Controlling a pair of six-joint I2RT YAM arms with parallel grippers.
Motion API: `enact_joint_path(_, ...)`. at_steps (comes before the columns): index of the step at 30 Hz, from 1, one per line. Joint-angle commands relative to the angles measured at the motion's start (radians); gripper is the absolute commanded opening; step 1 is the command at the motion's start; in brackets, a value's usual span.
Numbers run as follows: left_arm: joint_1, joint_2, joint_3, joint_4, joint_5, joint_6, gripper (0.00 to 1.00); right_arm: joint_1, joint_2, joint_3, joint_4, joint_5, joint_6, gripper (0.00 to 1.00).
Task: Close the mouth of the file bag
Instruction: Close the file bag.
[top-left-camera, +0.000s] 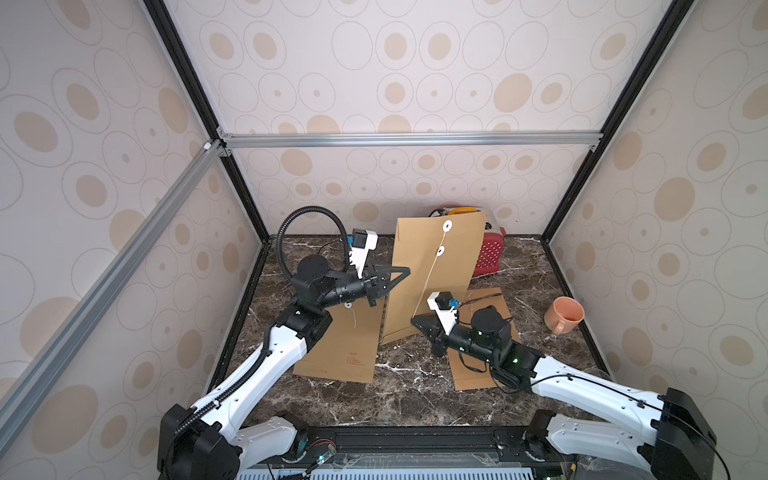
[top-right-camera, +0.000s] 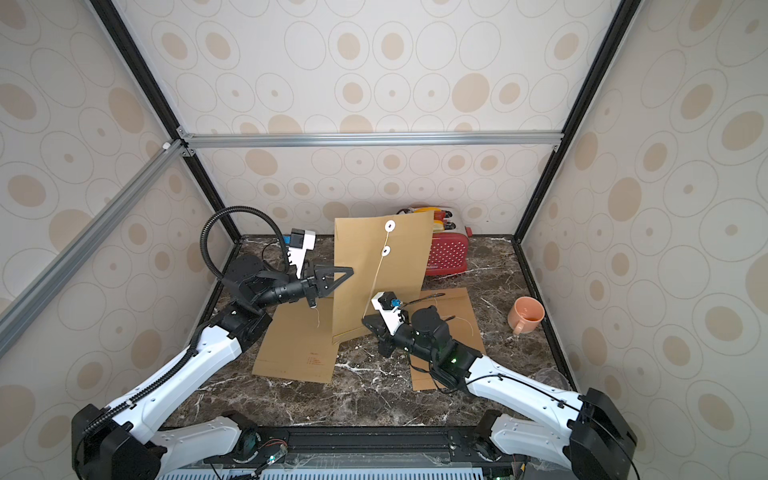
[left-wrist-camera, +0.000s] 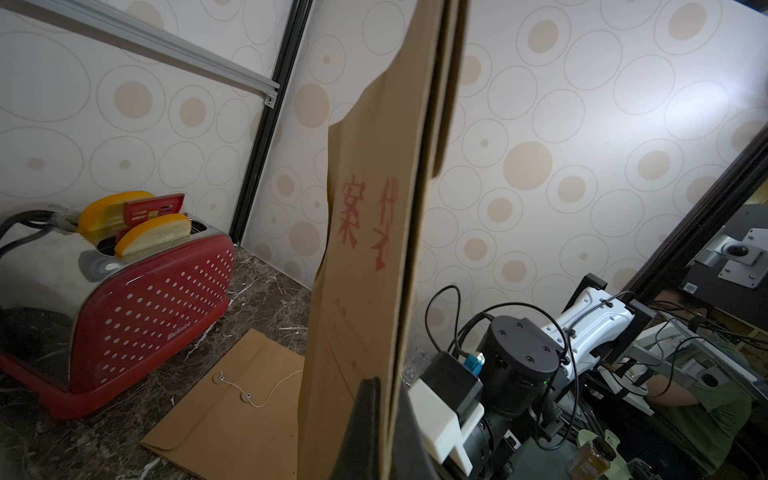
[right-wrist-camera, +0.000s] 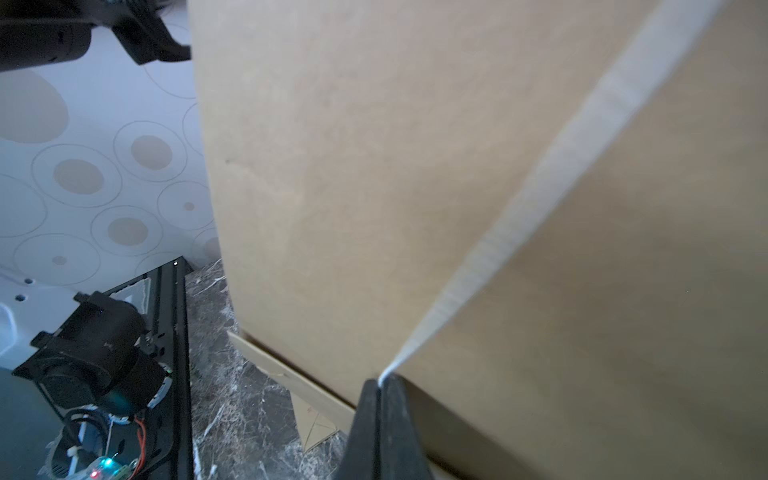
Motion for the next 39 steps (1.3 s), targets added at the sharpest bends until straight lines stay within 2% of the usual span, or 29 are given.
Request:
enact_joint_path(1,0.003,-0.014,0.046,0.015,-0.009,0.014,0.0,0.04,0.024,0.052,0.037,-0.023,-0.01,0.0)
enact_joint_path(11,0.004,-0.016,0.047,0.023,0.002,0.003,0.0,0.062,0.05,0.066,0.041,0.016,-0.011,0.0)
enact_joint_path(14,0.005,-0.016,0.047,0.032,0.01,-0.007,0.0,0.057,0.038,0.025,0.081,0.074,0.023,0.0)
enact_joint_path(17,0.004,-0.005,0.055,0.046,0.034,-0.03,0.0,-0.011,0.006,-0.051,0.161,0.025,0.107,0.0)
enact_joint_path(22,0.005,0.031,0.062,0.143,0.092,-0.118,0.0,-0.066,-0.062,-0.069,0.075,0.012,0.099,0.0)
enact_joint_path(26,0.005,0.026,0.064,0.12,0.086,-0.098,0.0,-0.067,-0.084,-0.059,0.017,0.026,0.076,0.0)
enact_joint_path(31,0.005,0.02,0.056,0.124,0.075,-0.099,0.0,-0.068,-0.041,-0.025,0.007,-0.012,0.087,0.0)
enact_joint_path(35,0.005,0.022,0.06,0.11,0.081,-0.093,0.0,-0.071,-0.054,-0.051,0.031,0.038,0.104,0.0)
enact_joint_path(39,0.004,0.025,0.064,0.108,0.088,-0.099,0.0,-0.146,-0.131,-0.086,-0.007,0.04,0.148,0.0)
